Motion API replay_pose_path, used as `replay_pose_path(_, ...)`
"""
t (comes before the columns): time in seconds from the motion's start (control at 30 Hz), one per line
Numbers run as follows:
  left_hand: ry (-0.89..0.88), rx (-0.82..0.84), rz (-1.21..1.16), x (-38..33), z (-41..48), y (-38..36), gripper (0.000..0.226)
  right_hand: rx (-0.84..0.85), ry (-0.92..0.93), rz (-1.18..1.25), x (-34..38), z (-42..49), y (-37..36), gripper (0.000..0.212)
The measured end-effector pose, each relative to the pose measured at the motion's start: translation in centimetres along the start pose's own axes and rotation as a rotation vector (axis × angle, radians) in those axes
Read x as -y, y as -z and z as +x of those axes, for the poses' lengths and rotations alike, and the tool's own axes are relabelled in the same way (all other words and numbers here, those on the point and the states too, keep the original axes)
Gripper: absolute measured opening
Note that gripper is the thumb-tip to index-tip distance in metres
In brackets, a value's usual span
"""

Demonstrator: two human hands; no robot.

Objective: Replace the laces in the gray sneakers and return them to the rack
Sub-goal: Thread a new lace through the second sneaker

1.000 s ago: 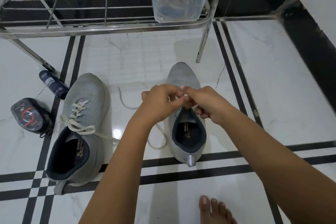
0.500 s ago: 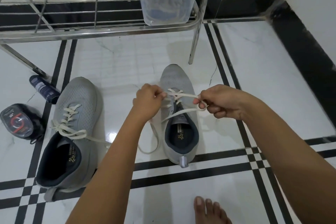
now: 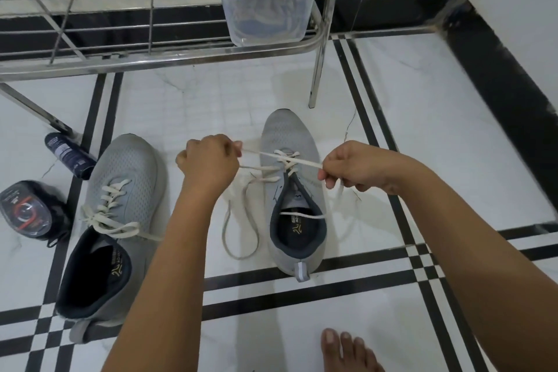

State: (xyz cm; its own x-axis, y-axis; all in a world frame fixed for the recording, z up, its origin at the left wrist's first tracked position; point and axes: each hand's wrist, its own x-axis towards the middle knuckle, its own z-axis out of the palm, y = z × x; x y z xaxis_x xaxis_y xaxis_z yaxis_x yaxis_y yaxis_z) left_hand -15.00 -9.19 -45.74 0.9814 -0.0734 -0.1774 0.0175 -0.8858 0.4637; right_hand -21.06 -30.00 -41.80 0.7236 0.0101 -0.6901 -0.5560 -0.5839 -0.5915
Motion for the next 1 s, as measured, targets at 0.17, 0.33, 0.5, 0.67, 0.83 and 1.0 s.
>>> replay_pose_path(0.17,-0.418,0.277,-0.035,-3.4,-1.3,-0.4,0.031,0.041,0.095,0.041,0.5,0.3,-0.5,0.025)
replay_pose_path(0.33,-0.266,0.106,-0.137,-1.2,-0.2,1.1,0.012,0.075,0.096,0.012,0.0,0.2,0.4,0.027)
replay_pose_path(0.5,-0.202,0.151,0.014,0.4,-0.3,1.6,0.035,0.066,0.121,0.061,-0.6,0.7,-0.3,0.02)
replay_pose_path(0.67,-0.342,0.407,-0.379,-3.0,-2.2,0.3,0.024,-0.046,0.183,0.25,1.0,1.8,-1.5,0.012)
replay_pose_path(0.83,-0.22,0.185,-0.456,-2.1,-1.7,-0.5,0.003,-0.166,0.132,0.289,0.4,2.0,-1.8,0.02)
replay_pose_path(1.0,-0.166,0.105,-0.396,-1.6,-2.2,-1.8,0.008,-0.15,0.044,-0.04,-0.1,2.3,-3.8,0.039)
